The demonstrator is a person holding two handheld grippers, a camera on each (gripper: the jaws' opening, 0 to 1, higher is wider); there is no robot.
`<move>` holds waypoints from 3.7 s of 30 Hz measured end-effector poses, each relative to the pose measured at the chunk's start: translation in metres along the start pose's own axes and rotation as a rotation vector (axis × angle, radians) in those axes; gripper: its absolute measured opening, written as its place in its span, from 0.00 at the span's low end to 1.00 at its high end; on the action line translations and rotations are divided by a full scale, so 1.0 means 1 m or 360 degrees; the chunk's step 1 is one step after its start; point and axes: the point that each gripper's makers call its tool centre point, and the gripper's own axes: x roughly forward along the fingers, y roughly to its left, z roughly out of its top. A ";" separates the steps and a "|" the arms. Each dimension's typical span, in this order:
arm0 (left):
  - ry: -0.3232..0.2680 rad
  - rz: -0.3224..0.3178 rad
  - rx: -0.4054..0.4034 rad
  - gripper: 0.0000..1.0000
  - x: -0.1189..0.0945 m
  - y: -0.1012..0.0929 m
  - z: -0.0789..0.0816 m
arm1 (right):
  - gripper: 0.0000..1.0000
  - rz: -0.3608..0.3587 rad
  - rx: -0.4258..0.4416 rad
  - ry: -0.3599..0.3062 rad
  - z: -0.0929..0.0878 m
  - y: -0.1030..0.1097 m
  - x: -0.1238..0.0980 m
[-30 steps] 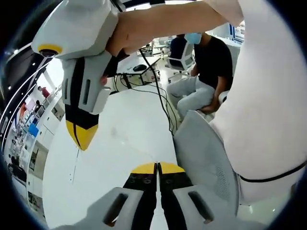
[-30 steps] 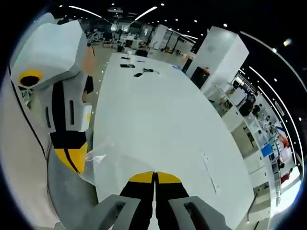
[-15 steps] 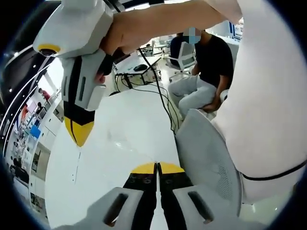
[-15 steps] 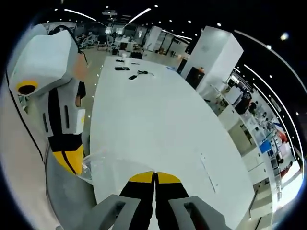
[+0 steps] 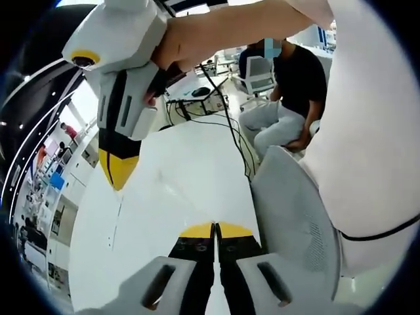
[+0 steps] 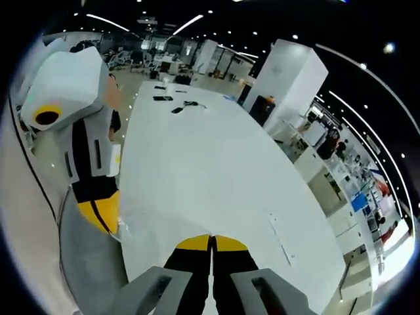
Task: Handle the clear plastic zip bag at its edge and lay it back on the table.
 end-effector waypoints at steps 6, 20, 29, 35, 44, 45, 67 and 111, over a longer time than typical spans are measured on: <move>-0.0028 0.0059 -0.0008 0.00 -0.004 0.008 0.003 | 0.00 -0.0010 -0.0013 -0.0005 0.000 -0.001 -0.002; -0.0077 0.0201 -0.0022 0.00 -0.011 0.027 0.009 | 0.00 0.0017 -0.0074 -0.0034 0.006 0.004 -0.004; -0.0111 0.0285 -0.0042 0.00 -0.016 0.039 0.011 | 0.00 0.0035 -0.0107 -0.0032 0.009 0.008 -0.005; -0.0144 0.0325 -0.0067 0.01 -0.018 0.043 0.012 | 0.00 0.0039 -0.0129 -0.0025 0.008 0.008 -0.004; -0.0179 0.0388 -0.0099 0.06 -0.023 0.051 0.014 | 0.00 0.0044 -0.0155 -0.0012 0.006 0.009 -0.005; -0.0191 0.0393 -0.0114 0.06 -0.024 0.051 0.014 | 0.00 0.0045 -0.0158 -0.0011 0.006 0.009 -0.005; -0.0355 0.0523 -0.0479 0.17 -0.041 0.052 -0.004 | 0.00 0.0019 -0.0164 0.0030 -0.005 -0.008 -0.001; -0.0453 0.0690 -0.1081 0.42 -0.046 0.061 -0.065 | 0.00 -0.0239 -0.0338 0.0054 -0.019 -0.107 0.088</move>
